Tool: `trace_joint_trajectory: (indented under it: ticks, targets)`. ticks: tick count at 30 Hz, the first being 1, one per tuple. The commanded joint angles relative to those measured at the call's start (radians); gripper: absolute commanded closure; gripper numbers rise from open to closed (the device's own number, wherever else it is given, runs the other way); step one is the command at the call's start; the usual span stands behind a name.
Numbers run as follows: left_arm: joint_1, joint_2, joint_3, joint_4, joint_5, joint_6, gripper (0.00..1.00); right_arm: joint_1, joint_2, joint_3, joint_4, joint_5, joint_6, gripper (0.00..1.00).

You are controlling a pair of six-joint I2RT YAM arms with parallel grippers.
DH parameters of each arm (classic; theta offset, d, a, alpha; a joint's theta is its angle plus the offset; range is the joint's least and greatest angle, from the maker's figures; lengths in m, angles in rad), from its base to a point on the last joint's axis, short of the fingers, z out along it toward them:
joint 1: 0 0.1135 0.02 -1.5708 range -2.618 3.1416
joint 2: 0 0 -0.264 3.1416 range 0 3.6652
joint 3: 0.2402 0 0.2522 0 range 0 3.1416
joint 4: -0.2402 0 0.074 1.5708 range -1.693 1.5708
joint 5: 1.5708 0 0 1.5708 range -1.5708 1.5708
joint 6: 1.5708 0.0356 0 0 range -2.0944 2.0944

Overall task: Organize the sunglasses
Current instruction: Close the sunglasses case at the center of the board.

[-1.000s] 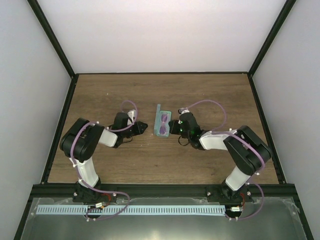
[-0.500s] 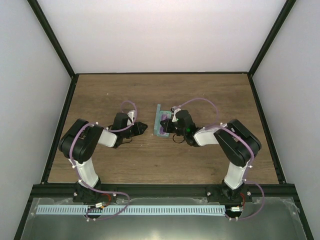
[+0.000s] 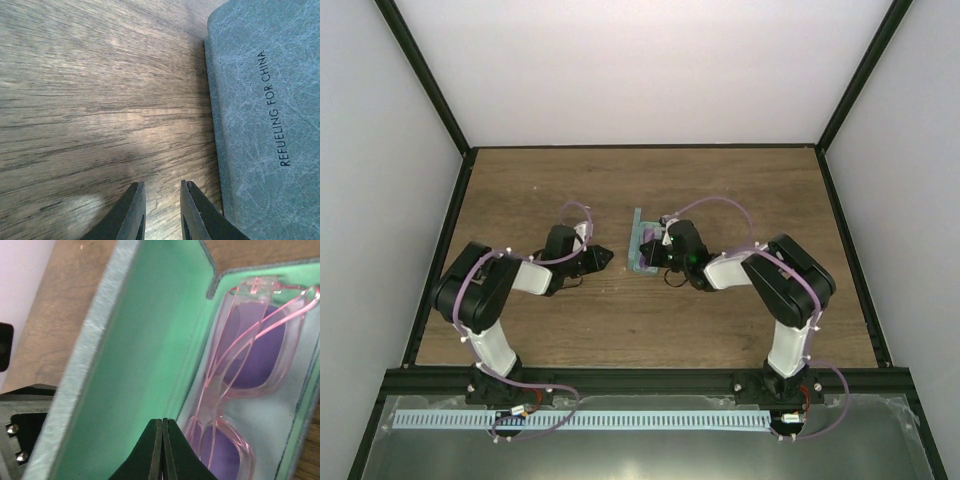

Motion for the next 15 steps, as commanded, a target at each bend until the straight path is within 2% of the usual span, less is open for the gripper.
trace_joint_trajectory:
  ticks: [1, 8, 15]
  targets:
    - [-0.003, -0.066, 0.001, -0.064, -0.027, 0.006, 0.77, 0.001, -0.115, -0.041, 0.008, -0.008, -0.01, 0.99]
    - [-0.011, -0.15, 0.1, -0.208, -0.078, 0.028, 0.77, -0.009, -0.275, -0.154, -0.039, 0.195, 0.007, 0.99]
    - [-0.041, -0.15, 0.197, -0.279, -0.103, 0.029, 0.77, -0.064, -0.269, -0.211, -0.02, 0.2, 0.025, 0.99]
